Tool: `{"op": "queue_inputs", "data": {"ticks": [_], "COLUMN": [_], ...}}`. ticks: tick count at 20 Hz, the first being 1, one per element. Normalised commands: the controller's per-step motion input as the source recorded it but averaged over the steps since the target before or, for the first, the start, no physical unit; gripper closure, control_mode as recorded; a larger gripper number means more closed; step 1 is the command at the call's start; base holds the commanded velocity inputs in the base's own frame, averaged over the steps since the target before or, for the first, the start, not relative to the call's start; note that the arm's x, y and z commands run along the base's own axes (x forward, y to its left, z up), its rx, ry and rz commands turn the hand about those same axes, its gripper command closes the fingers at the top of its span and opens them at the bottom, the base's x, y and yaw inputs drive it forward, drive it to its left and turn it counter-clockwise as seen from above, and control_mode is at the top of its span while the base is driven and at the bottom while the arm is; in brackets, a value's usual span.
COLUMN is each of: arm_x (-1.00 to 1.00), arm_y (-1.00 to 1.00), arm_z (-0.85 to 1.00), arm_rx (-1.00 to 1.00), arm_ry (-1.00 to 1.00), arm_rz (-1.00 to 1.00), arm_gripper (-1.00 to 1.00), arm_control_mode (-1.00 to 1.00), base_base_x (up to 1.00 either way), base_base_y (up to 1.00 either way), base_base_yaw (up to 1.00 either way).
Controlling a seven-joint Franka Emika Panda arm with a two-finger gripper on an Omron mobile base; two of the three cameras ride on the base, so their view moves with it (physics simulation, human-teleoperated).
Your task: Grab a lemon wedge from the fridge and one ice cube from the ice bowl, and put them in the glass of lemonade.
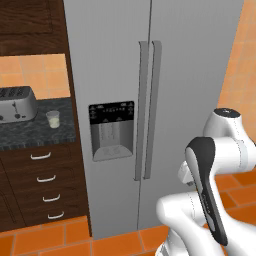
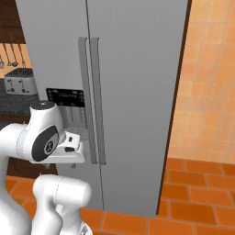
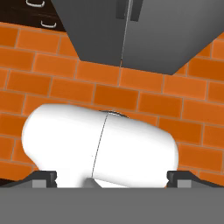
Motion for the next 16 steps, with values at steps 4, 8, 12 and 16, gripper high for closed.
{"op": "queue_inputs", "data": {"ticks": [4,8,12,16], "arm_x": [0.00,-0.51,-0.41,0.00], "arm_y": [0.00,0.29,-0.05,0.02], "arm_z": [0.00,0.58,1.00,0.83], "arm_rx": [0.00,0.00,0.00,-0.03], "arm_ry": [0.00,-0.37,-0.63,-0.39], "arm_rz": [0.00,-0.01,0.00,-0.04], "arm_gripper": [-1.00,-1.00,-1.00,-1.00], "arm_control_mode": [1.00,-1.00,-1.00,-1.00], "base_base_x": [-0.04,0.00,0.00,0.00], "base_base_y": [0.00,0.00,0.00,0.00], "base_base_yaw": [0.00,0.00,0.00,0.00]}}
